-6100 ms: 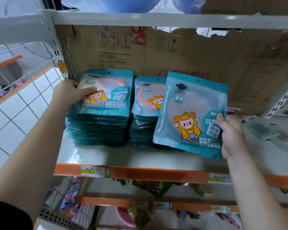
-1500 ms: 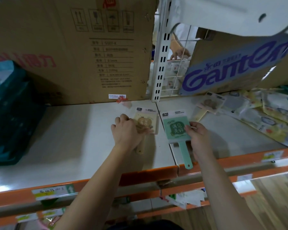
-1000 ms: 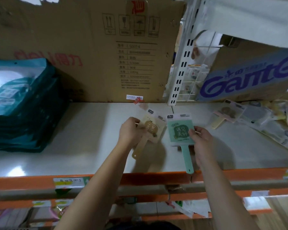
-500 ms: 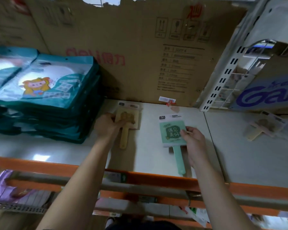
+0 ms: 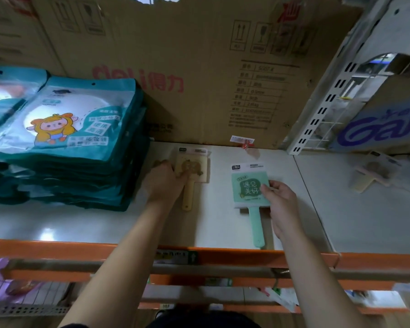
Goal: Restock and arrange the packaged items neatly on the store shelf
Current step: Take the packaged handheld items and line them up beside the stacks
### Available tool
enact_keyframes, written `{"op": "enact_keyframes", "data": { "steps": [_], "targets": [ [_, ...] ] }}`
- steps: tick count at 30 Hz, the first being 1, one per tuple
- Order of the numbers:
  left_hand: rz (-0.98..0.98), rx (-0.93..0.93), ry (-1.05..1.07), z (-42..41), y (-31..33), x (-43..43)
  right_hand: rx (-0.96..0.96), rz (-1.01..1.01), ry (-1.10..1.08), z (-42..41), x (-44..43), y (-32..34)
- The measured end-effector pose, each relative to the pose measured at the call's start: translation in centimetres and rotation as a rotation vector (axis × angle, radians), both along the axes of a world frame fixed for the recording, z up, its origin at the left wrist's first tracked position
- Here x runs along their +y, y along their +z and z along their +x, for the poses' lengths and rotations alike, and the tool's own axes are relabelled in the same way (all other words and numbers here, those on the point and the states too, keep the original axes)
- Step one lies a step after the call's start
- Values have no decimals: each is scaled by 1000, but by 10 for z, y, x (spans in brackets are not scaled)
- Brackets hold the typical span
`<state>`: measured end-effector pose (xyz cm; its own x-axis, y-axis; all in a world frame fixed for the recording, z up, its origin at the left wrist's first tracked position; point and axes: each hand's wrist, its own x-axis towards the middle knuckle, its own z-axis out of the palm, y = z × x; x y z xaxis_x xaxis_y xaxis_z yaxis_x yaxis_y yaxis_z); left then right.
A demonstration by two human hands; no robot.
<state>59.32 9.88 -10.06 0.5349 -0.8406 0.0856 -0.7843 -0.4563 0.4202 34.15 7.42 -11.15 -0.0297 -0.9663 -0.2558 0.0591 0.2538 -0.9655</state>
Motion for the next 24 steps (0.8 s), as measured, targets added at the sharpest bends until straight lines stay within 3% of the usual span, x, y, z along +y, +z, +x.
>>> {"op": "enact_keyframes", "data": {
  "steps": [8,13,24],
  "targets": [
    [112,-16,-147,16,-9,29,-72,112,83,51,-16,7],
    [37,-140,-362,33,-14,73,-80,117,169,97,-32,16],
    [2,-144,-412,34,-7,88,307,-27,157,138,-42,15]
  ]
}}
